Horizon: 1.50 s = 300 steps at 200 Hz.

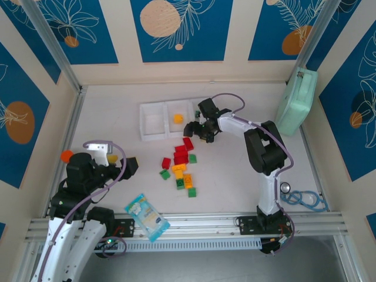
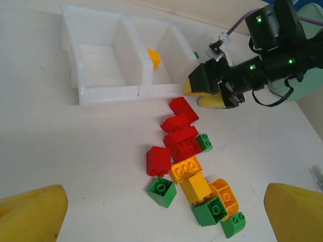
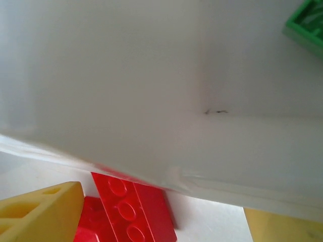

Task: Sort the legos into containers by color
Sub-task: Rotate the container at the top-center of the table, then move the lego to the center of the table.

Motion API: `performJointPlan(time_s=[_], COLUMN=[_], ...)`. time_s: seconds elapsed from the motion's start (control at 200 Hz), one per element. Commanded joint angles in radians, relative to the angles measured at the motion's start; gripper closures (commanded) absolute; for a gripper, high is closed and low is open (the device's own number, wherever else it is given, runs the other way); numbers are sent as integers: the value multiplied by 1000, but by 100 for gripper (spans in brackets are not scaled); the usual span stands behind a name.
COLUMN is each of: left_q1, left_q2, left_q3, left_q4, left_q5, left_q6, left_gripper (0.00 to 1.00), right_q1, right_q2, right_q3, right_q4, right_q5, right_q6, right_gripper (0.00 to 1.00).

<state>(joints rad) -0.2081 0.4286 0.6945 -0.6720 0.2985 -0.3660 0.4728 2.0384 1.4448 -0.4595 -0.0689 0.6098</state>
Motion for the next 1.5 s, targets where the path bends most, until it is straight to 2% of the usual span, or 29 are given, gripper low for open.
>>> performJointPlan(time_s=[0.0,0.205,0.3,0.455,0.64,0.955,0.995,1.311,1.496], left_q1=[-6,-6,-6,-6,-5,-6,-6,-6,-6], left_q2=[3,3,3,4,6,2,1,-2,-2], left_q3=[-3,0,-1,-2,0,0,-1,-1,-1], left_q4=[15,12,12,14,14,14,14,12,12], left_q5=[-1,-2,-2,1,5,3,4,2,2], left_q6=[7,8,7,7,7,7,7,6,7], left_gripper=[1,1,1,1,1,1,1,1,1], right_q1=[-6,6,29,82,137,206,207,198,184], right_q2=[23,45,43,17,78,195,205,257,237], right_q3=[67,116,122,96,202,356,370,418,387], right_q4=[5,-66,-138,-160,-264,-398,-410,-458,-468], right_q5=[-59,-36,20,110,230,433,444,490,502], right_q6=[-46,-52,-53,-77,-94,-90,-88,-84,-81], right_gripper=[17,18,19,21,23,32,36,44,47])
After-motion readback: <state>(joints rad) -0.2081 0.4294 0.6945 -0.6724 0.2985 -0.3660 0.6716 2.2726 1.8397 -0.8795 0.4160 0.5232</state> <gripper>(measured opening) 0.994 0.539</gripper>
